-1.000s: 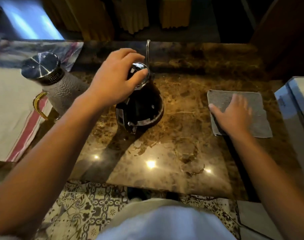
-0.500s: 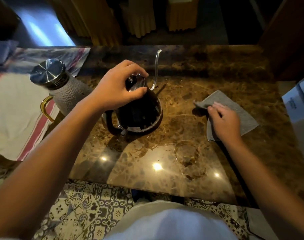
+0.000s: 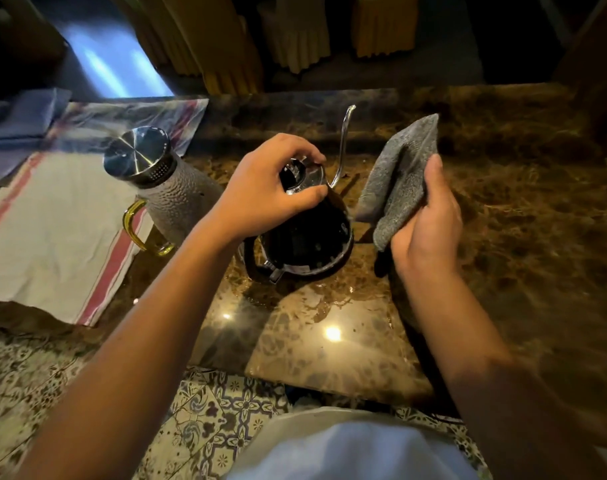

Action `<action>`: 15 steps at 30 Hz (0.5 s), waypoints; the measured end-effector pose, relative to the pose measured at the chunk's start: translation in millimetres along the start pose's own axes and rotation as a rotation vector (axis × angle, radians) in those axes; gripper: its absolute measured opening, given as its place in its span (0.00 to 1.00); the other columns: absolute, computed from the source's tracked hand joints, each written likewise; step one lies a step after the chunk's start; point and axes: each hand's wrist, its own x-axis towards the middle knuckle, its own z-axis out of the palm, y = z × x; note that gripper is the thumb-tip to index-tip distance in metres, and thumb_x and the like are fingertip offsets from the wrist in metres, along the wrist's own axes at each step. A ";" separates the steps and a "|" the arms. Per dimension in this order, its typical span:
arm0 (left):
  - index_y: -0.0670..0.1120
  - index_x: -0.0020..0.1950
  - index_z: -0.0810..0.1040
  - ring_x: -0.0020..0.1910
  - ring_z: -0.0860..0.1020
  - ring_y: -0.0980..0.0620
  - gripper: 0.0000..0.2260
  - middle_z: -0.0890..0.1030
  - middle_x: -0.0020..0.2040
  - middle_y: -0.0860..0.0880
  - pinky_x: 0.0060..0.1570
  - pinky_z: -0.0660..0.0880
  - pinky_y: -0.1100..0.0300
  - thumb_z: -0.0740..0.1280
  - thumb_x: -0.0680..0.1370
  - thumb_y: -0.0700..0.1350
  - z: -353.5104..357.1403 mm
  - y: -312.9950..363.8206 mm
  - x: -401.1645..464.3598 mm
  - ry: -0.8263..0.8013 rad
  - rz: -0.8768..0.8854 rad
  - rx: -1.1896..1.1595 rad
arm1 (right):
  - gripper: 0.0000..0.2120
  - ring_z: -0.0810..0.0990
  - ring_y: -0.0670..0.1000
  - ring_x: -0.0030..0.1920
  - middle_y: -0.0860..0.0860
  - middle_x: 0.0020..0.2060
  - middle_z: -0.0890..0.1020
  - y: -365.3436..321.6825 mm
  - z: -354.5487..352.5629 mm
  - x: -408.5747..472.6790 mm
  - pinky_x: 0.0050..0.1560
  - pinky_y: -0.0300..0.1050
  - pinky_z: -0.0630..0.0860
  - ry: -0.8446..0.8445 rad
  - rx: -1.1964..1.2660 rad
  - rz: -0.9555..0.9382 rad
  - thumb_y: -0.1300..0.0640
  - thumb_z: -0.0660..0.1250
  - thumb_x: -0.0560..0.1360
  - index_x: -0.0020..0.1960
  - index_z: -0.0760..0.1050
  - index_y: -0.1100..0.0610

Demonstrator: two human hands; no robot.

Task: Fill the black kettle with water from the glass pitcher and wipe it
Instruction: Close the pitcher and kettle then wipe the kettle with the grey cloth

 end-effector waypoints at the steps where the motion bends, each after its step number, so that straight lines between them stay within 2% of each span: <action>1: 0.47 0.64 0.80 0.63 0.78 0.54 0.19 0.81 0.62 0.52 0.65 0.77 0.52 0.73 0.76 0.54 0.8 0.1 -1.4 0.013 -0.009 0.003 | 0.13 0.82 0.51 0.67 0.54 0.65 0.84 1.4 1.7 -2.3 0.72 0.53 0.76 0.014 -0.033 -0.068 0.50 0.67 0.83 0.66 0.79 0.53; 3: 0.48 0.64 0.80 0.63 0.78 0.53 0.19 0.81 0.62 0.52 0.65 0.77 0.50 0.72 0.76 0.54 2.2 0.1 -3.3 0.035 -0.021 0.011 | 0.08 0.82 0.48 0.67 0.49 0.63 0.84 -1.2 2.6 -4.4 0.71 0.48 0.77 0.038 -0.091 -0.198 0.51 0.64 0.84 0.61 0.81 0.48; 5: 0.48 0.64 0.80 0.63 0.78 0.53 0.19 0.80 0.63 0.51 0.64 0.77 0.49 0.72 0.76 0.54 3.0 -0.3 -3.7 0.043 -0.028 0.016 | 0.08 0.82 0.42 0.64 0.42 0.58 0.85 -4.9 0.8 1.1 0.68 0.44 0.78 0.050 -0.243 -0.244 0.50 0.62 0.85 0.58 0.81 0.45; 7: 0.48 0.64 0.79 0.63 0.78 0.53 0.19 0.80 0.63 0.51 0.64 0.77 0.49 0.72 0.76 0.54 3.6 -0.6 -3.0 0.043 -0.030 0.017 | 0.12 0.82 0.40 0.62 0.40 0.57 0.85 -0.9 -0.4 6.0 0.66 0.43 0.79 0.000 -0.446 -0.211 0.48 0.61 0.86 0.63 0.81 0.46; 10: 0.48 0.64 0.79 0.63 0.78 0.53 0.19 0.80 0.63 0.51 0.63 0.78 0.50 0.72 0.76 0.55 3.4 -1.2 -3.2 0.040 -0.026 0.019 | 0.17 0.82 0.43 0.63 0.45 0.61 0.84 14.1 5.6 8.0 0.69 0.50 0.78 -0.055 -0.538 -0.119 0.47 0.61 0.86 0.71 0.78 0.51; 13: 0.48 0.64 0.79 0.62 0.78 0.52 0.19 0.80 0.62 0.51 0.62 0.78 0.50 0.71 0.76 0.54 4.3 -2.5 -2.9 0.044 -0.018 0.025 | 0.18 0.83 0.44 0.63 0.47 0.60 0.86 29.0 19.5 0.0 0.68 0.51 0.79 -0.104 -0.539 -0.099 0.44 0.61 0.84 0.67 0.81 0.51; 15: 0.48 0.65 0.79 0.62 0.78 0.53 0.20 0.80 0.63 0.51 0.63 0.77 0.51 0.71 0.76 0.55 5.1 -1.6 -1.5 0.047 -0.022 0.028 | 0.16 0.85 0.38 0.56 0.42 0.51 0.88 43.4 21.7 -7.2 0.62 0.42 0.82 -0.165 -0.513 -0.056 0.45 0.58 0.86 0.59 0.84 0.49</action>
